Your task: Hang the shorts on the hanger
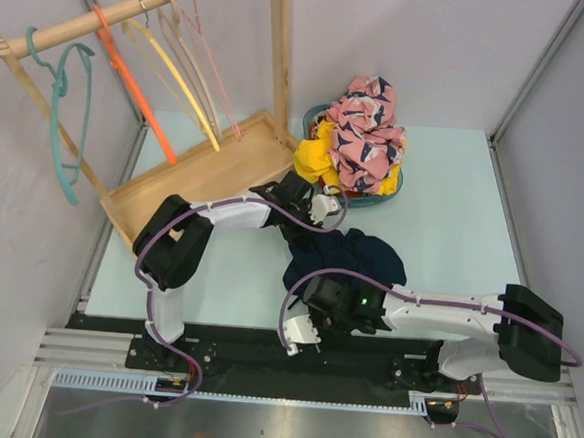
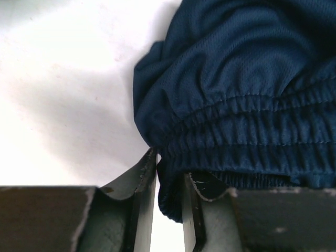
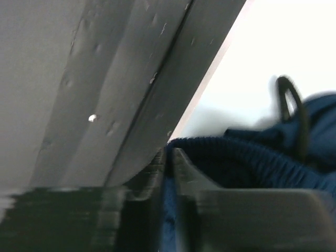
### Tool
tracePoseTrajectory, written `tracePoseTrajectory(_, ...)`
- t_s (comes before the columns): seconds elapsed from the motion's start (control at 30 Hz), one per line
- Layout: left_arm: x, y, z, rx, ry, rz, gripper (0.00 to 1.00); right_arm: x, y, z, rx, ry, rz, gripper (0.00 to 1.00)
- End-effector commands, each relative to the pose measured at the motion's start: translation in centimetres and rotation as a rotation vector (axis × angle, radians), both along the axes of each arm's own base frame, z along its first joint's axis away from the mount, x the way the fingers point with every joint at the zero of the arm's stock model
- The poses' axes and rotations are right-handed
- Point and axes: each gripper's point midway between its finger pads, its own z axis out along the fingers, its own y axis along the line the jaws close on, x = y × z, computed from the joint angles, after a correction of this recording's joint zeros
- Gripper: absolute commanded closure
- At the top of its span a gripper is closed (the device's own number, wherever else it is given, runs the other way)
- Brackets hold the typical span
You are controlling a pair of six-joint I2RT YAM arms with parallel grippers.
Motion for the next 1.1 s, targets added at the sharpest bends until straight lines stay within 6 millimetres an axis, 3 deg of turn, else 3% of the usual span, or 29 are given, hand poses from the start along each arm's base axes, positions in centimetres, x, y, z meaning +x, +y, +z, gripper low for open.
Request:
tracePoseTrajectory(0.0,-0.2,1.5,0.9,0.016,0.009,0.017,0.74,-0.4,-2.7,2.4,-0.011,-0.018,-0.033,1.00)
tracePoseTrajectory(0.07,-0.5,1.9,1.7,0.012,0.009,0.011,0.85,0.5,-4.0,4.3,0.018,-0.045,-0.077,1.00)
tracePoseTrajectory(0.13,-1.2,2.3,2.0,0.013,0.014,-0.002,0.95,2.2,-5.2,8.5,0.172,-0.084,-0.143,1.00)
tracePoseTrajectory(0.2,-1.9,2.2,3.5,-0.018,0.006,-0.014,0.99,4.5,-6.9,11.4,0.269,-0.169,-0.199,1.00)
tracePoseTrajectory(0.23,-2.2,2.3,4.0,-0.026,0.012,-0.013,1.00,4.9,-7.9,14.1,0.373,-0.248,-0.218,1.00)
tracePoseTrajectory(0.27,-2.4,2.3,4.7,-0.033,0.008,-0.015,1.00,5.5,-8.5,15.5,0.415,-0.301,-0.231,1.00)
tracePoseTrajectory(0.37,-3.0,1.9,8.3,-0.072,-0.031,-0.032,1.00,7.5,-11.7,19.1,0.506,-0.445,-0.352,1.00)
tracePoseTrajectory(0.53,-3.1,1.5,17.3,-0.158,-0.129,-0.002,1.00,11.1,-16.1,24.2,0.603,-0.605,-0.673,1.00)
tracePoseTrajectory(0.73,-3.1,2.7,27.1,-0.227,-0.249,0.067,1.00,14.8,-19.1,31.4,0.813,-0.829,-0.910,1.00)
tracePoseTrajectory(0.77,-3.0,3.1,30.1,-0.257,-0.311,0.080,1.00,15.8,-19.6,33.1,0.855,-0.882,-0.944,1.00)
tracePoseTrajectory(0.83,-3.3,4.1,32.2,-0.247,-0.356,0.082,1.00,16.7,-19.9,36.0,0.927,-0.941,-0.954,1.00)
tracePoseTrajectory(0.9,-3.9,5.0,35.1,-0.244,-0.418,0.061,0.99,18.1,-20.3,37.3,0.950,-0.950,-0.976,1.00)
tracePoseTrajectory(1.03,-4.9,6.5,37.5,-0.148,-0.504,-0.024,0.95,19.4,-21.3,42.0,1.041,-1.044,-0.963,1.00)
tracePoseTrajectory(1.07,-4.9,7.0,39.2,-0.142,-0.556,-0.017,0.95,19.3,-21.6,43.8,1.067,-1.079,-0.957,1.00)
